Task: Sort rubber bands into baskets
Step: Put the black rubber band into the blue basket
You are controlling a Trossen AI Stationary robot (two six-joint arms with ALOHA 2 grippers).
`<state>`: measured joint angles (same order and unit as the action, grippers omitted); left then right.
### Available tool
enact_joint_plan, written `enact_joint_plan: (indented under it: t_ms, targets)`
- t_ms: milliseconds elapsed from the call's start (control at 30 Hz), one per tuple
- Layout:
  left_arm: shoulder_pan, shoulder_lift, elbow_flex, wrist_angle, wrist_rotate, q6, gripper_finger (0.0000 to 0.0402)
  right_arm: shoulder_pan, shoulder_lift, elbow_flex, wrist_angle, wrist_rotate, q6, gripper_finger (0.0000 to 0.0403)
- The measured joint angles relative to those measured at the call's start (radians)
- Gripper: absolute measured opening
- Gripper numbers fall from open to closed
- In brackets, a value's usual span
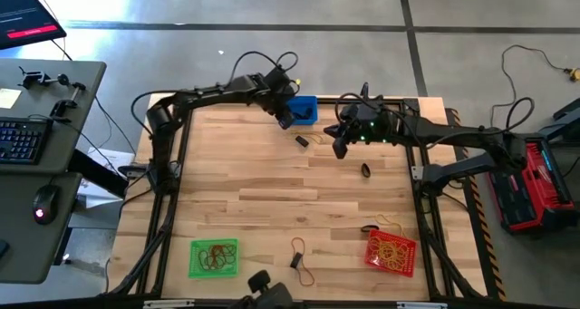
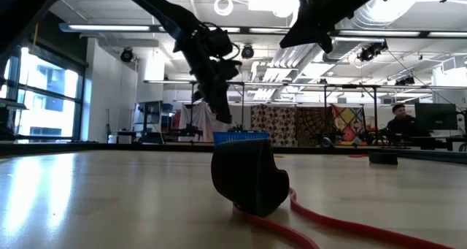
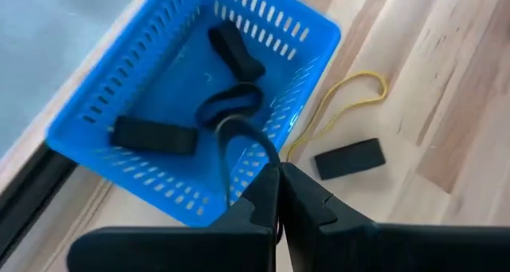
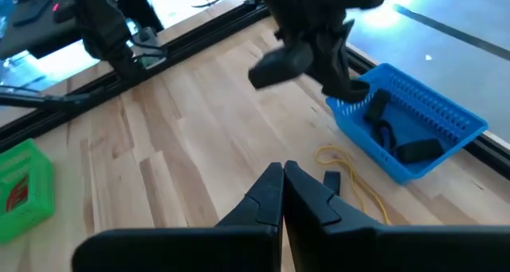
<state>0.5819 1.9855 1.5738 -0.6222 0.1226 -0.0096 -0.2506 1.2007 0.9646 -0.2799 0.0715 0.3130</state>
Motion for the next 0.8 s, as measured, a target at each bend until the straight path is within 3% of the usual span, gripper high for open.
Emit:
enact_joint_plan:
  t_ms: [800]
  targets:
    - [0.016,0.097,0.0,0.102,-0.026,0.038,0.0,0.025,0.006,0.0,0.008,0.037,0.026,0.0]
